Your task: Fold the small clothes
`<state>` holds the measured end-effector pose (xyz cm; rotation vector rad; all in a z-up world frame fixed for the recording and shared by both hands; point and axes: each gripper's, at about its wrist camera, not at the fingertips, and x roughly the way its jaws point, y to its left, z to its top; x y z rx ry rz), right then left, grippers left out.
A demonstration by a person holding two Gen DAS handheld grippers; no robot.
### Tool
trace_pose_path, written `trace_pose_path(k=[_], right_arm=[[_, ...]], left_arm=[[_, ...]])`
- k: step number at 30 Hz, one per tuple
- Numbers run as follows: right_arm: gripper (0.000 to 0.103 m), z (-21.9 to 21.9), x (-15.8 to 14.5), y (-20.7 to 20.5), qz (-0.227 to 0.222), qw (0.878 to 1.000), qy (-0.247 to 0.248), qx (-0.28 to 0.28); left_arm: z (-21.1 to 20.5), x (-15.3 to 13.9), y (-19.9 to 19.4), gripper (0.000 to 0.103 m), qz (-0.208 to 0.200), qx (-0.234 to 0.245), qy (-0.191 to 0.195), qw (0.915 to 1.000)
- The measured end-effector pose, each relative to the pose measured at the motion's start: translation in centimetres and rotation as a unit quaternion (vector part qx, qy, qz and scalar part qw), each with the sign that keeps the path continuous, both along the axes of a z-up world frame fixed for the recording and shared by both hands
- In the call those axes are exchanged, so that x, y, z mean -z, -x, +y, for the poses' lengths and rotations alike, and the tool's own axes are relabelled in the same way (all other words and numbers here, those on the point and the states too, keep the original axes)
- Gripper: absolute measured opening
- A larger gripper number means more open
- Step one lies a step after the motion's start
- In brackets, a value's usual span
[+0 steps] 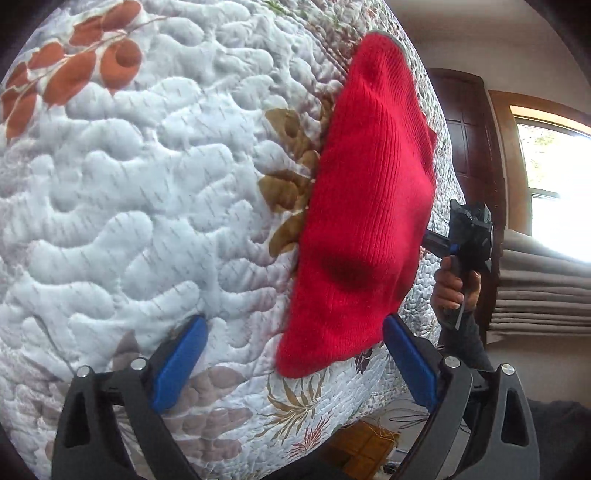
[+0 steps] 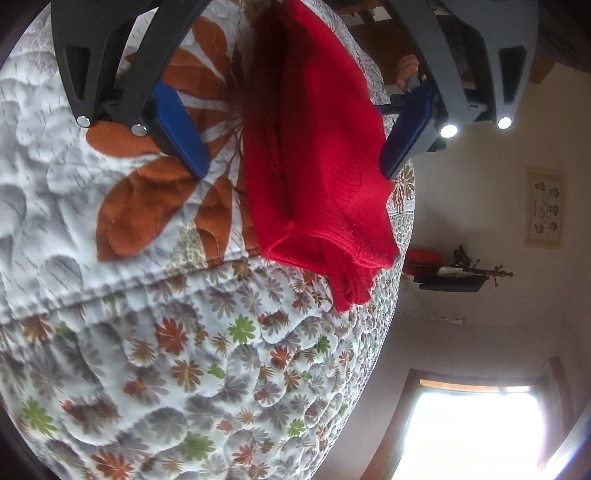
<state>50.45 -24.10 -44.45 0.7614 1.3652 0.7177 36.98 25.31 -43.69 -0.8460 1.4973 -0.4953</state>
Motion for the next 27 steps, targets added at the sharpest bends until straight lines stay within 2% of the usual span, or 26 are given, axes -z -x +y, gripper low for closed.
trace_pose_path(k=[5,8,11,14,18,22,24,27], right_arm=[[0.096,2.5,-0.3,-1.1,-0.014,1.000,0.006,-0.023],[0.097,4.7,-0.4,-1.5,-0.020,0.999,0.005,-0.034],[0.101,5.1,-0.2,-1.4,-0.027,0.999,0.005,-0.044],[0.101,5.2,-0.1,-1.7,-0.026,0.998,-0.008,-0.050],[0.099,5.6,-0.2,-1.5,-0.023,0.996,-0.044,-0.069],[0.099,7.1,-0.1,-1.6,-0.041,0.995,-0.035,-0.086],[0.099,6.9,0.1,-1.7,-0.041,0.995,-0.052,-0.075],[0.099,7.6,-0.3,-1.5,-0.057,0.993,-0.059,-0.086]], left_arm=[[-0.4,0.9,0.0,0.099,-0.009,0.000,0.039,0.9992],[-0.9,1.1,0.1,0.097,-0.012,0.004,0.082,0.9965],[-3.2,1.3,-0.2,0.092,-0.011,0.040,0.114,0.9926],[-5.3,1.9,-0.6,0.092,-0.015,0.066,0.120,0.9904],[-5.4,2.1,-0.9,0.092,-0.013,0.061,0.144,0.9876],[-6.9,1.7,-1.3,0.092,-0.027,0.083,0.151,0.9847],[-7.1,2.5,-1.6,0.092,-0.024,0.073,0.150,0.9856],[-7.6,2.3,-1.7,0.091,-0.033,0.072,0.157,0.9844]])
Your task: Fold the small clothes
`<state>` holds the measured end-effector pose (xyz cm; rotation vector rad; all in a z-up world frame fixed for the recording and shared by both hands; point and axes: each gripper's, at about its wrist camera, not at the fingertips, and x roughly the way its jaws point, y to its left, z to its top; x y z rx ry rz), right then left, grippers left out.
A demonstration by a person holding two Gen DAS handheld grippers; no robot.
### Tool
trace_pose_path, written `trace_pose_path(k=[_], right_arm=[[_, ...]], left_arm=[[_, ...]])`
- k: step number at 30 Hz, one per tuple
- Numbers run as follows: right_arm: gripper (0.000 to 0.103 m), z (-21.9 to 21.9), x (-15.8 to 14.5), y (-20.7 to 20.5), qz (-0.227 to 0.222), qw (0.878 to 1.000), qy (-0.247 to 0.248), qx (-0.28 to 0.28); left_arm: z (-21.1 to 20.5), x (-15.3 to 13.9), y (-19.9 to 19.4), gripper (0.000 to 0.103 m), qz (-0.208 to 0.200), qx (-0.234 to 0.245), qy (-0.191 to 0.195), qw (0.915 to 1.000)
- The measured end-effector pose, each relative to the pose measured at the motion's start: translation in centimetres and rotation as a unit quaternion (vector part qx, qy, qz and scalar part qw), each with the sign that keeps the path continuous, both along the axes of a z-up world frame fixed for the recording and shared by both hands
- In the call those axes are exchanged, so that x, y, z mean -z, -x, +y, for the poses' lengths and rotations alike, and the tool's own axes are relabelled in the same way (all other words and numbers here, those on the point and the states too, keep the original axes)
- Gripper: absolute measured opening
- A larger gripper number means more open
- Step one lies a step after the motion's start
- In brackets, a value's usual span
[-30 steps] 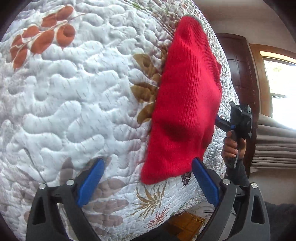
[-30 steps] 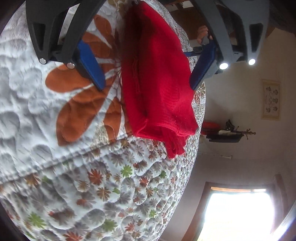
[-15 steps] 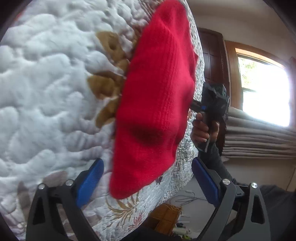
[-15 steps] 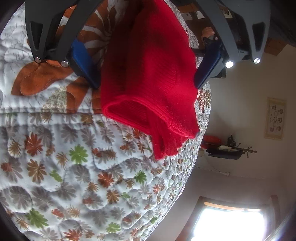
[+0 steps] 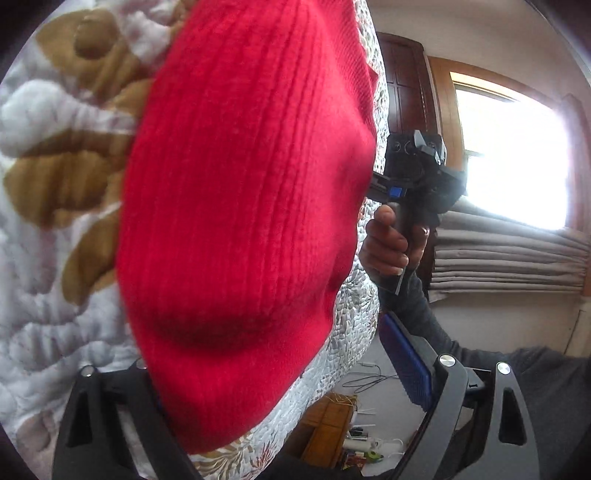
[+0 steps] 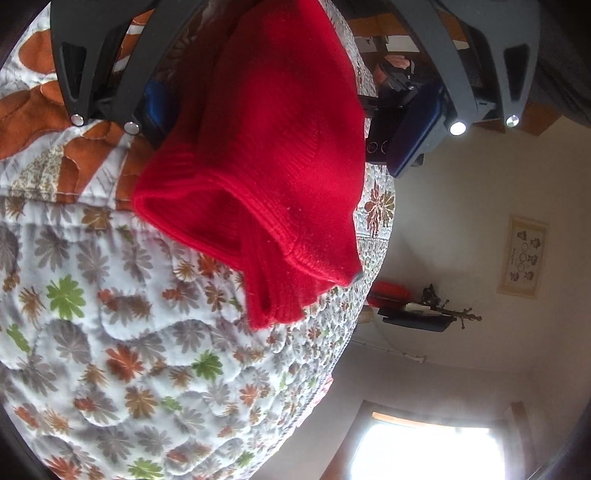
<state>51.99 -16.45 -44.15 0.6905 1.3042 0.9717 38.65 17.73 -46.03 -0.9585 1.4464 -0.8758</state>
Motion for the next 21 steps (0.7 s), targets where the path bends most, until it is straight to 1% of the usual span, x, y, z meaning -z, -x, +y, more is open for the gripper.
trace_pose_path(k=[1,2,3,5,7,8,9,10,11,12,15,17,21], right_arm=[[0.099,0.2,0.1,0.0,-0.004,1.000,-0.001,-0.005],[0.098,0.6,0.2,-0.1,-0.007,1.000,0.000,-0.007],[0.096,0.9,0.2,-0.2,-0.009,1.000,0.000,-0.006],[0.095,1.5,0.3,-0.5,-0.011,1.000,0.000,-0.003],[0.091,1.8,0.4,-0.5,-0.013,1.000,0.014,0.001],[0.082,1.8,0.5,-0.5,-0.017,1.000,0.025,0.005],[0.060,1.7,0.5,-0.4,-0.020,0.999,0.043,0.009],[0.046,1.5,0.8,-0.3,-0.016,0.998,0.056,0.014],[0.035,1.2,1.3,-0.2,-0.003,0.999,0.049,0.015],[0.032,1.1,1.4,-0.1,0.001,0.999,0.044,0.018],[0.028,1.7,0.4,0.2,-0.016,0.998,0.057,0.018],[0.027,2.1,-0.1,0.5,-0.023,0.997,0.067,0.026],[0.026,2.7,-1.1,1.1,-0.028,0.997,0.063,0.038]], left_arm=[[-0.2,-0.1,0.1,0.086,-0.006,0.001,-0.004,1.0000],[-0.3,-0.1,0.2,0.073,-0.011,0.003,-0.013,0.9999],[-0.4,0.1,0.2,0.066,-0.011,0.002,-0.023,0.9997],[-0.4,0.4,0.3,0.042,-0.006,-0.009,-0.037,0.9993],[-0.1,0.8,0.6,0.031,-0.001,-0.018,-0.046,0.9988],[-0.1,0.9,0.7,0.027,0.001,-0.021,-0.048,0.9986],[0.0,1.0,0.8,0.026,0.003,-0.023,-0.052,0.9984],[-0.1,1.0,0.9,0.023,0.004,-0.023,-0.056,0.9982],[-0.2,0.9,0.9,0.022,0.003,-0.021,-0.058,0.9981],[-0.2,0.7,1.0,0.021,0.001,-0.018,-0.061,0.9980],[-0.4,0.1,1.1,0.019,-0.005,-0.016,-0.065,0.9977],[-0.5,-0.5,1.1,0.017,-0.013,-0.015,-0.067,0.9976],[-0.5,-2.7,1.2,0.016,-0.034,-0.017,-0.070,0.9969]])
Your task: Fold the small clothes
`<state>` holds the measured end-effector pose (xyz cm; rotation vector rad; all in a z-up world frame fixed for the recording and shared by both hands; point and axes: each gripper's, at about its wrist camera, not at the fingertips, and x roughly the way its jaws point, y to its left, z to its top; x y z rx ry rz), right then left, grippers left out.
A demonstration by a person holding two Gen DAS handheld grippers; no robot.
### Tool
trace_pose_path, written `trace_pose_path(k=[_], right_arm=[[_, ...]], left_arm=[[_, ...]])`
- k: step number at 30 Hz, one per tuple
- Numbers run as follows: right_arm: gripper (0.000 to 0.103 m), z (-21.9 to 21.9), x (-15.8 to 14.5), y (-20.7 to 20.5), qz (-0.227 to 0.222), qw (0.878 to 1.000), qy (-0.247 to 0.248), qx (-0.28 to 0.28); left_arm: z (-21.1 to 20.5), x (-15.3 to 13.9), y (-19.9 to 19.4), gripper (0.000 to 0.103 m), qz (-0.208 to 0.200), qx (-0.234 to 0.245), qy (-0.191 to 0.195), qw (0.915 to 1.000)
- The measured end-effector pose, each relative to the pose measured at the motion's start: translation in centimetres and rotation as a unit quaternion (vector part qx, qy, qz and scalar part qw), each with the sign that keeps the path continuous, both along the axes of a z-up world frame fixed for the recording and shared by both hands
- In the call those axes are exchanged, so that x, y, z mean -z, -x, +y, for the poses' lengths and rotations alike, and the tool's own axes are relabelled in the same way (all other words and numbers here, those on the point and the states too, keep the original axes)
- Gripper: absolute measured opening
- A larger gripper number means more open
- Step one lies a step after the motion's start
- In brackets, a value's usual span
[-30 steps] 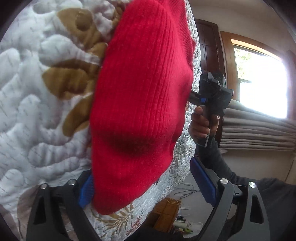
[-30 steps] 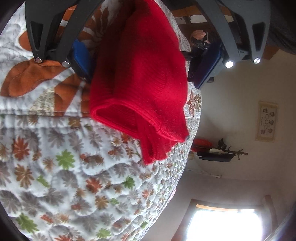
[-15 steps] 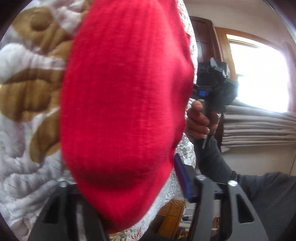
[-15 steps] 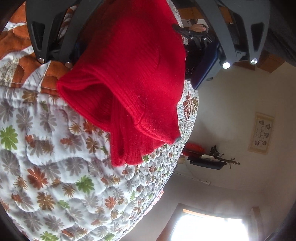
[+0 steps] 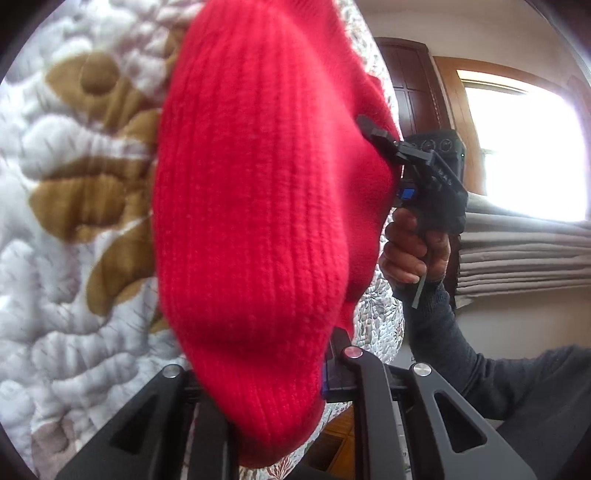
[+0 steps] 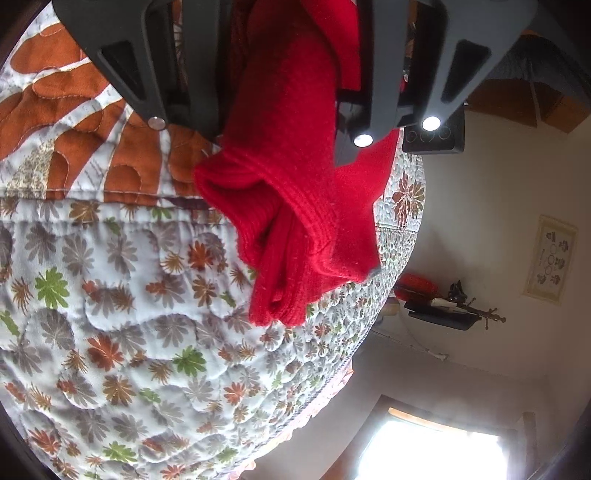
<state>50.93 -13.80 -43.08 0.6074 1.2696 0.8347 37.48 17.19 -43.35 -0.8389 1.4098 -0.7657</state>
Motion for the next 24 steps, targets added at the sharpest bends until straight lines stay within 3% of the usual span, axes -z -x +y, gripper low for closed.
trace_pose_path(k=[11,17,24], right_arm=[[0.025,6.9,-2.3,1.3,-0.003,1.000,-0.011,-0.021],[0.024,16.3,-3.2,2.2,-0.010,0.996,-0.024,-0.080],[0.024,29.1,-4.3,4.5,-0.023,0.985,-0.032,-0.166]], left_arm=[[4.6,-4.6,1.2,0.016,-0.028,-0.027,-0.030,0.9988],[10.8,-7.3,5.7,0.016,-0.038,-0.070,-0.072,0.9942],[18.3,-9.6,12.5,0.016,-0.039,-0.148,-0.110,0.9821]])
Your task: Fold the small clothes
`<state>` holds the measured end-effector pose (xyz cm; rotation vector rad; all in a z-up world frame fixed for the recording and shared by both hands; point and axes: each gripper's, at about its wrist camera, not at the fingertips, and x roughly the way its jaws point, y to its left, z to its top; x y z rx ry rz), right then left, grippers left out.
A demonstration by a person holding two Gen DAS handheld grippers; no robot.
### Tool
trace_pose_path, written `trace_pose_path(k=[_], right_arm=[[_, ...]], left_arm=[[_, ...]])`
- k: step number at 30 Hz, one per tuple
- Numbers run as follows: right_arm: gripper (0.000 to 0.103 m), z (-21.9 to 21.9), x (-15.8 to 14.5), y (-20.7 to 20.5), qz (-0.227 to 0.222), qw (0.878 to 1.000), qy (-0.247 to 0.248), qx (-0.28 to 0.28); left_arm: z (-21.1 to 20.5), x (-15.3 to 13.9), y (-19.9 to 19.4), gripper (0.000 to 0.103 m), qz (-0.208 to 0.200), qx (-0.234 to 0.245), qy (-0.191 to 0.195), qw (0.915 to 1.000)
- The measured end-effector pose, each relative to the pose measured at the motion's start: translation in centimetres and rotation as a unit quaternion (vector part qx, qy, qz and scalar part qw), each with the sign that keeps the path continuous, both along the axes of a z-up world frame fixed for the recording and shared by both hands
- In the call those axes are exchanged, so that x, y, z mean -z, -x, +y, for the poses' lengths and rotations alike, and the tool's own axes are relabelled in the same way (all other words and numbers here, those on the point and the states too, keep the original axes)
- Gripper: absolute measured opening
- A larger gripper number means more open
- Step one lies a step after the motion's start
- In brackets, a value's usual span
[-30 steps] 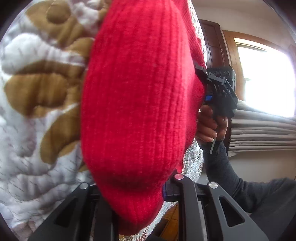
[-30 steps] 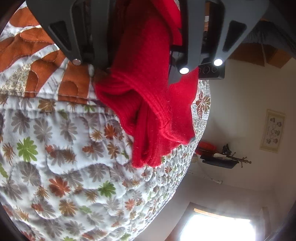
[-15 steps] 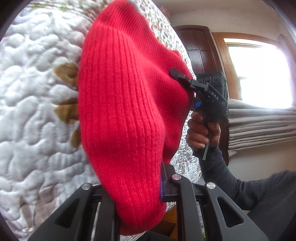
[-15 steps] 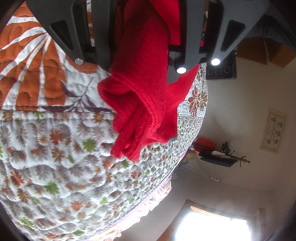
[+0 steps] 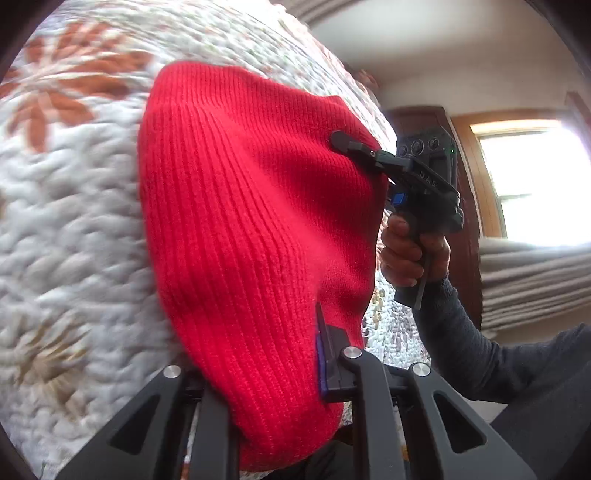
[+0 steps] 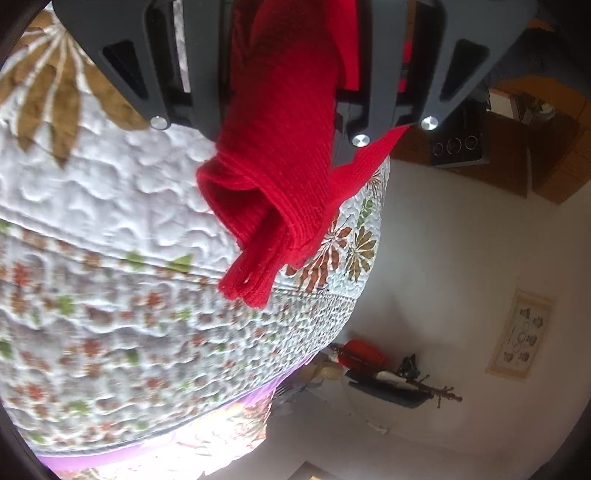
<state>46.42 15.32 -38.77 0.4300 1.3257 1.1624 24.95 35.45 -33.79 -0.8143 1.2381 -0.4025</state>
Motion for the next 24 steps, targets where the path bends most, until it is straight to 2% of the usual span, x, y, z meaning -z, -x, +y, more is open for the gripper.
trace_pose_path(k=[3,6,7,8,10,11,12,13,14,16,18,21,23,24], right_arm=[[0.024,3.8,0.8,1.5,-0.004,1.000,0.017,-0.019],[0.026,5.5,2.5,2.4,-0.002,0.998,0.047,-0.032],[0.033,5.7,3.0,2.7,-0.004,0.997,0.064,-0.033],[0.038,5.5,3.4,2.9,-0.005,0.997,0.077,-0.027],[0.074,3.8,3.0,2.4,-0.011,0.996,0.084,0.002],[0.078,2.4,2.5,2.3,-0.017,0.997,0.077,0.020],[0.079,0.8,1.8,2.0,-0.017,0.997,0.068,0.038],[0.079,-0.7,1.6,1.6,-0.005,0.997,0.061,0.051],[0.078,-2.1,1.6,1.4,0.013,0.996,0.053,0.066],[0.064,-4.6,2.0,1.1,0.045,0.995,0.039,0.083],[0.056,-4.7,1.7,1.3,0.052,0.995,0.032,0.074],[0.055,-3.7,2.4,1.7,0.073,0.996,0.020,0.051],[0.053,-2.2,2.9,1.9,0.076,0.996,0.026,0.037],[0.031,-1.6,2.8,1.9,0.067,0.997,0.026,0.032]], left_arm=[[2.3,2.0,2.1,0.016,0.019,-0.034,0.004,0.9992],[3.2,5.6,3.1,0.017,0.052,-0.047,0.012,0.9975],[3.1,6.7,3.1,0.021,0.065,-0.049,0.012,0.9967],[2.7,7.4,3.0,0.029,0.073,-0.052,0.012,0.9959],[3.0,8.1,3.4,0.036,0.079,-0.065,0.026,0.9944],[2.7,8.0,3.4,0.046,0.079,-0.070,0.026,0.9941],[2.6,7.4,3.7,0.052,0.079,-0.075,0.016,0.9939],[2.9,6.7,4.2,0.062,0.076,-0.082,0.005,0.9938],[3.4,6.0,4.9,0.066,0.074,-0.089,-0.003,0.9932],[4.8,5.0,6.2,0.066,0.080,-0.106,-0.021,0.9910],[5.4,4.2,7.5,0.066,0.082,-0.125,-0.031,0.9883],[7.2,3.4,8.6,0.066,0.078,-0.131,-0.025,0.9880],[6.4,2.5,8.0,0.066,0.071,-0.119,-0.020,0.9901],[5.6,2.2,7.3,0.066,0.065,-0.110,-0.017,0.9916]])
